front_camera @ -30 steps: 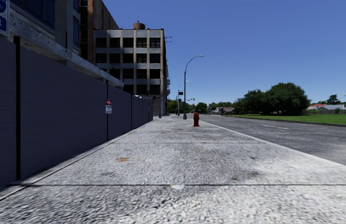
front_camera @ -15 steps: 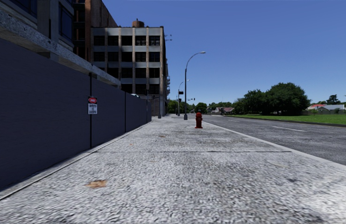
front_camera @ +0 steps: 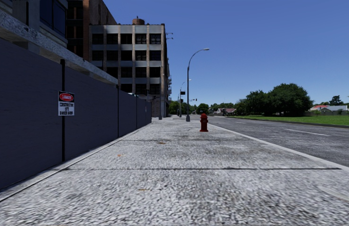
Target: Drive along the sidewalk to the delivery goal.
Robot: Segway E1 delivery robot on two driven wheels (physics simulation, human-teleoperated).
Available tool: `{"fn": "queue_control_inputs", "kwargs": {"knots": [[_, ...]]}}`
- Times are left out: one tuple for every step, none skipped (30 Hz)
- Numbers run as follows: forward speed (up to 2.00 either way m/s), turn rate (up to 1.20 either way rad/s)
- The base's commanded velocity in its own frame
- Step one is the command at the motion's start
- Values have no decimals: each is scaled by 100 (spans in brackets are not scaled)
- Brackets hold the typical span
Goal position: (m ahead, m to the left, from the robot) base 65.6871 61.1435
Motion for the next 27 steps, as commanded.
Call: {"fn": "queue_control_inputs", "kwargs": {"knots": [[200, 0], [200, 0], [200, 0], [200, 0], [200, 0], [200, 0], [200, 0], [200, 0], [200, 0], [200, 0], [200, 0], [200, 0], [200, 0], [200, 0], [200, 0], [200, 0], [200, 0], [200, 0], [200, 0], [200, 0], [200, 0], [200, 0], [200, 0], [200, 0], [200, 0], [200, 0], [200, 0]]}}
